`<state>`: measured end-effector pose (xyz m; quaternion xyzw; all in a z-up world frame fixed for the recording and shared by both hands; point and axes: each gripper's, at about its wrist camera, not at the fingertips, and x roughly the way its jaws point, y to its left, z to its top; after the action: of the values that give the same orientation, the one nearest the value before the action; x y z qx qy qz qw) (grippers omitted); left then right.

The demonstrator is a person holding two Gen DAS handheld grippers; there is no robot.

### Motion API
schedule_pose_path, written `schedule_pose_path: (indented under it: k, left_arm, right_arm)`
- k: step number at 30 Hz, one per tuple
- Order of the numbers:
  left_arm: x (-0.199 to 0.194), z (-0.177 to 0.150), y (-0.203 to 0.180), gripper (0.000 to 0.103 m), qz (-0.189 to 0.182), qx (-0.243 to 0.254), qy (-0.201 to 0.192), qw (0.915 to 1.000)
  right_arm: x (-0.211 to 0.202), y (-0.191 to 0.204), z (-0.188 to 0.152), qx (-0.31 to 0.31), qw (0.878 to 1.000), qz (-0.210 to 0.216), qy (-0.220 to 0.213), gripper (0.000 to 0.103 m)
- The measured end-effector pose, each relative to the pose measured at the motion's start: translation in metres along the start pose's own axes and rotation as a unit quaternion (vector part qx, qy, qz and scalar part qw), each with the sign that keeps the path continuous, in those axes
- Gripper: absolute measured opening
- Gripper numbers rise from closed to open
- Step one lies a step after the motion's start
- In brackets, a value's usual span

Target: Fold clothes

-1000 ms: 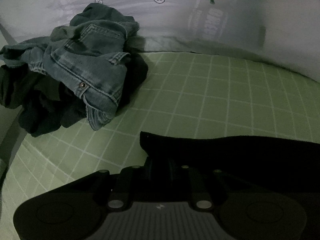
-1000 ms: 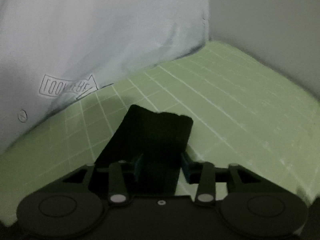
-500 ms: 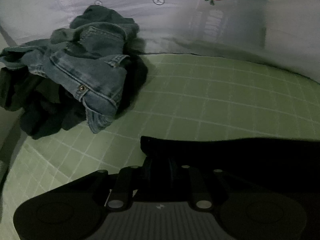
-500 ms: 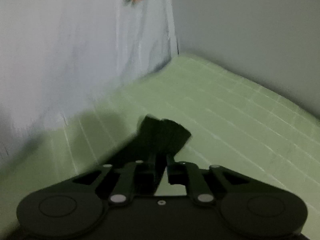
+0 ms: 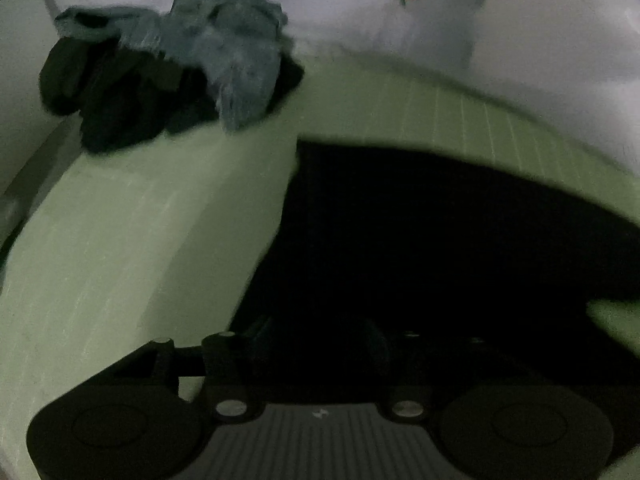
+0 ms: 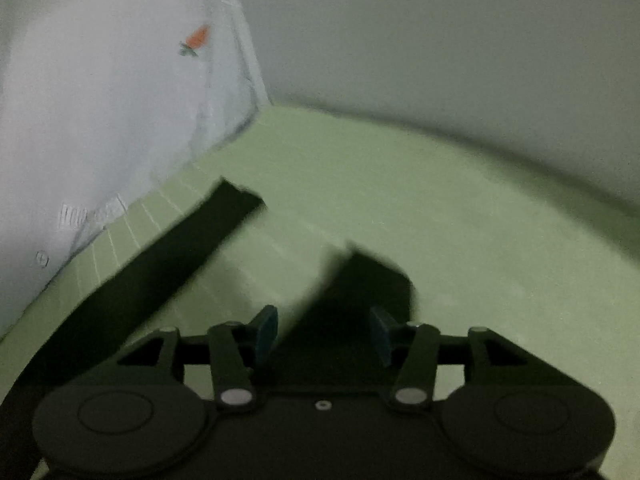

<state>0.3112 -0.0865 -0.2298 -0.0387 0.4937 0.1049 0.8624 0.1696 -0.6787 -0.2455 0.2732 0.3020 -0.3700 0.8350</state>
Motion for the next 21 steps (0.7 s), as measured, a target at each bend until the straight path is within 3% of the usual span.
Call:
schedule_pose_path:
  k: [6,12,17,19,21]
  left_arm:
    - [-0.008,-0.06,0.0,0.056,-0.003,0.026,0.026,0.9993]
    - [-0.009,-0.065,-0.001,0.066,0.01,0.047,0.012,0.9988]
    - [-0.006,-0.065,0.004,0.076,0.01,0.037,0.016,0.9991]
    - [-0.004,-0.063,0.003,0.079,0.014,0.038,0.019,0.999]
    - [-0.003,-0.061,0.003,0.082,0.017,0.039,0.022,0.9989]
  right_arm:
    - [-0.007,-0.029,-0.039,0.043,0.998,0.019,0.05,0.052]
    - [0.006,-0.01,-0.04,0.029,0.997,0.046,0.053,0.051]
    - [0.012,0.009,-0.037,0.006,0.999,0.028,0.045,0.037]
    - [0.015,0.01,-0.035,0.009,0.998,0.034,0.051,0.011]
    - [0.016,0.007,-0.034,0.021,0.998,0.035,0.055,0.007]
